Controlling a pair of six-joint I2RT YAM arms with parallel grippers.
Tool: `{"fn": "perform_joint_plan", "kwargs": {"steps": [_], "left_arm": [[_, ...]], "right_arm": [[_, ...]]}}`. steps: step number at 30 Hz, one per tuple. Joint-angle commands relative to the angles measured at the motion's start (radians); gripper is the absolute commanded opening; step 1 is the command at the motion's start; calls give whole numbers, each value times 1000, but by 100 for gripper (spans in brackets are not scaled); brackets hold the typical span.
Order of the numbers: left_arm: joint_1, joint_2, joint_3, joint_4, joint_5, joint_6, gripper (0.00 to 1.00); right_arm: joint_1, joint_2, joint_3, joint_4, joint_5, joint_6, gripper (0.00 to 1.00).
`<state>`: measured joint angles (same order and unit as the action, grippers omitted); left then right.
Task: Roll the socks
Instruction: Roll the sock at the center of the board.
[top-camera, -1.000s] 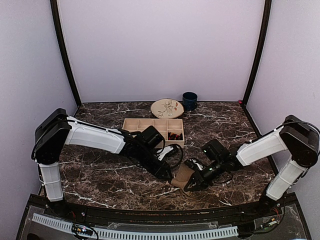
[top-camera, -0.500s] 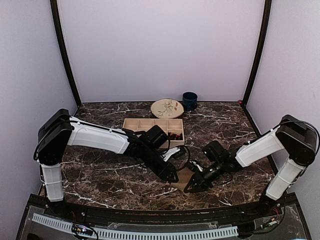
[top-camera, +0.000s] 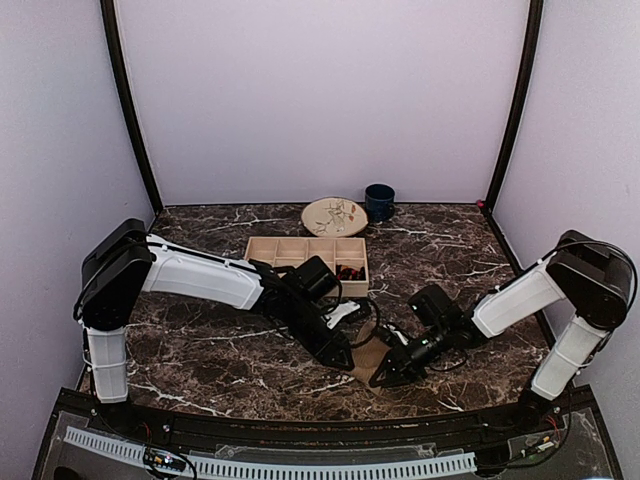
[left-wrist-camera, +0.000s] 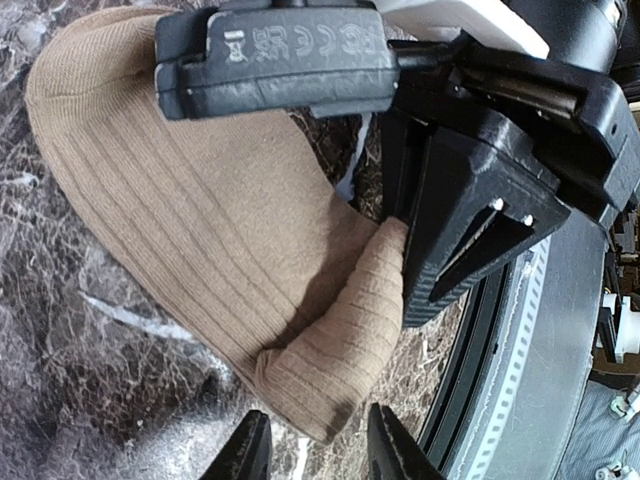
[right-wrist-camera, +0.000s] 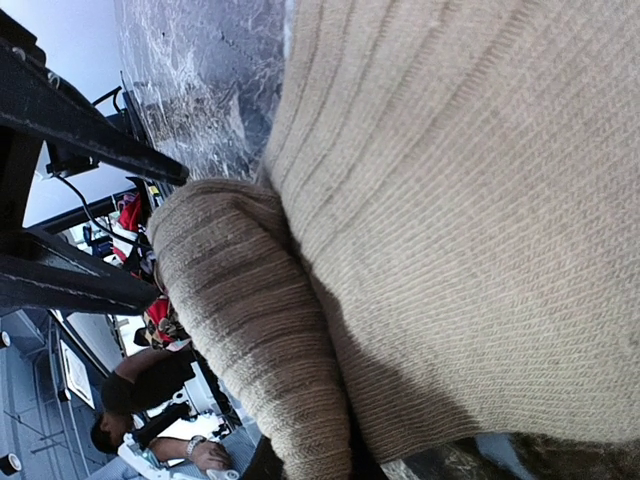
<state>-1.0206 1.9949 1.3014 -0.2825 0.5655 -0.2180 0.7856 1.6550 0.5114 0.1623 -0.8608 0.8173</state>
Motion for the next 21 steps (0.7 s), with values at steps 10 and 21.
{"fn": "perform_joint_plan", "kwargs": {"steps": [10, 21], "left_arm": [[-23, 28, 23, -41, 39, 28, 35], [-35, 79, 81, -75, 13, 29, 27]], "right_arm": [[-12, 17, -32, 98, -28, 59, 4], [-11, 11, -54, 138, -25, 84, 3]]}}
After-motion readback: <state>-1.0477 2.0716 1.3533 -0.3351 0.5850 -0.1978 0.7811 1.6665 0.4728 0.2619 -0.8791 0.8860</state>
